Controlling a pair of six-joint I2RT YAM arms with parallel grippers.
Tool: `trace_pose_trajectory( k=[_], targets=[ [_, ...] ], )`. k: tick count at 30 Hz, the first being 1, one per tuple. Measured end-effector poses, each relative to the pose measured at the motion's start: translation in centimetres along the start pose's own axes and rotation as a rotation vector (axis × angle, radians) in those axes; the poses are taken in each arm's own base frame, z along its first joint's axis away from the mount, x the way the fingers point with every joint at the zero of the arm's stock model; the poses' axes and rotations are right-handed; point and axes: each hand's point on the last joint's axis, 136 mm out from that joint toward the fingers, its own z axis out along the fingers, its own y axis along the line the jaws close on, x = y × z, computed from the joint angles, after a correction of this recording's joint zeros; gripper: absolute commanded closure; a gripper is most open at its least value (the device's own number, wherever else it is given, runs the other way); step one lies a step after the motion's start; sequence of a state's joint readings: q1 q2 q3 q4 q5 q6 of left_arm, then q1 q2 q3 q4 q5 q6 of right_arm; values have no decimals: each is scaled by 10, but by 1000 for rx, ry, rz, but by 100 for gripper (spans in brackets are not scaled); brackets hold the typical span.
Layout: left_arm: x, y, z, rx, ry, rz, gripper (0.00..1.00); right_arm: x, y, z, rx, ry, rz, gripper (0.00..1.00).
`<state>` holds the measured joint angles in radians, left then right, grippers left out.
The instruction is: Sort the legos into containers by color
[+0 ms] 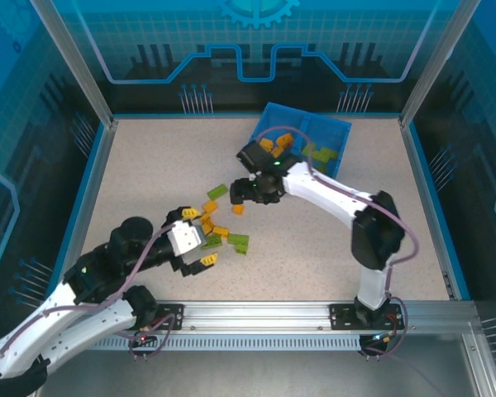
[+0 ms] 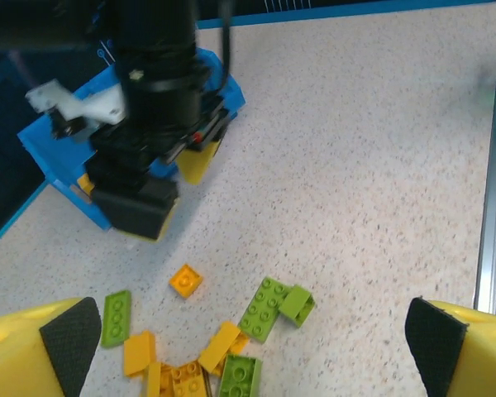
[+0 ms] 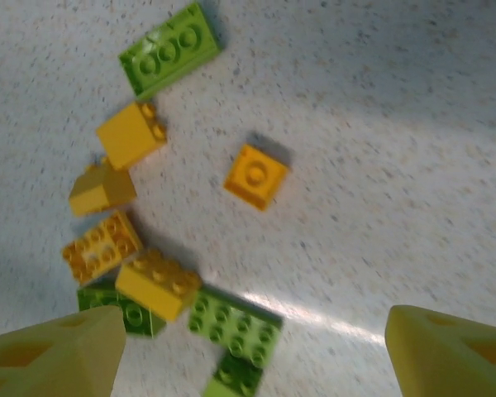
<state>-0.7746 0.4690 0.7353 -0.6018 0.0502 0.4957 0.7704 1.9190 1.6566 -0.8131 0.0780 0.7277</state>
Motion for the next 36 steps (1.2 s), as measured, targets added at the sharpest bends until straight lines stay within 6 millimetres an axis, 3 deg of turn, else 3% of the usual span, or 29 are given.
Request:
trace_pose_trajectory(
  k=[4, 12, 20, 26, 32, 36],
  targets=[
    [18, -7, -1, -2, 3, 46, 1, -7, 14, 33, 59, 8, 39, 20],
    [49, -19, 11, 18, 47, 111, 1, 0, 1, 89, 199, 46, 100, 22],
    [60, -21, 17, 19, 62, 145, 1, 13, -6, 118, 276, 84, 130, 42],
    [60, -20, 17, 13, 63, 160, 1, 15, -9, 117, 292, 64, 152, 63],
    [59, -20, 17, 13, 59, 175, 1, 23, -24, 103, 303, 40, 122, 67],
    [56, -22, 17, 23, 42, 182, 1, 17, -33, 75, 295, -9, 82, 67]
  ],
)
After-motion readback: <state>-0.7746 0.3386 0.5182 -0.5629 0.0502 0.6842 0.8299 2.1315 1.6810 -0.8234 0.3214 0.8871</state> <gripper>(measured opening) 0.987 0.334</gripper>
